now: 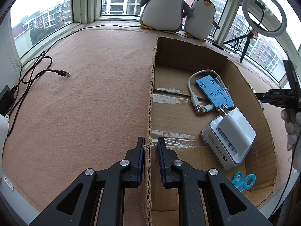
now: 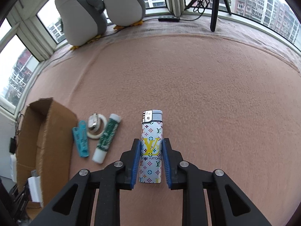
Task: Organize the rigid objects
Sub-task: 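Grasp the patterned lighter with the right gripper and lift it toward the box, then lower the patterned lighter into the box and open the right gripper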
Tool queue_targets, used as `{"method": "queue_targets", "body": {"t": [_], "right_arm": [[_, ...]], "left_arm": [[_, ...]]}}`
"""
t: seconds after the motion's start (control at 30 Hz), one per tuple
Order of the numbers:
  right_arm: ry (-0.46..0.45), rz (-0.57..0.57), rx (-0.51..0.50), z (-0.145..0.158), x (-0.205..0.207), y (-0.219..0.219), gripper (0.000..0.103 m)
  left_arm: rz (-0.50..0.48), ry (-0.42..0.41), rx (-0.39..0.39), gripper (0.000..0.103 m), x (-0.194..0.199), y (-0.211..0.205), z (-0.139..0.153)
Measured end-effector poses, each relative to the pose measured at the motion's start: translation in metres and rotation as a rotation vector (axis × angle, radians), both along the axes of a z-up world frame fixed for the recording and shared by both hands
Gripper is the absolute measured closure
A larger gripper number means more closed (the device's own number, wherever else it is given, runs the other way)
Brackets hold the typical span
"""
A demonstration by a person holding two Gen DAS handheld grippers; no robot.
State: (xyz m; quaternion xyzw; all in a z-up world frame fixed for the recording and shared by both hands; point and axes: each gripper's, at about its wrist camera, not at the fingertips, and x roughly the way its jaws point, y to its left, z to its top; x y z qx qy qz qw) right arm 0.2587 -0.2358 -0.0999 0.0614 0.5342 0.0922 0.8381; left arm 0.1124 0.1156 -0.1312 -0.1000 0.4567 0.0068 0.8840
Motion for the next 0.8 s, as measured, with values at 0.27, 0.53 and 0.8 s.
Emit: {"method": "queue_targets", "body": {"t": [0.27,0.53,0.8], "right_arm": [[-0.072,0.068,0.07,0.037,-0.03,0.022,0.082],[-0.118,0.222,0.112,0.064,-0.062,0.078,0.082],[-0.114,0.344,0.09,0.063,-0.073,0.132,0.082]], "left_arm": [[-0.001,0.0,0.001,0.088,0.0,0.0,0.0],[-0.001,0.0,-0.001,0.088,0.0,0.0,0.0],[-0.001,-0.001,-0.005,0.088,0.0,0.001,0.0]]}}
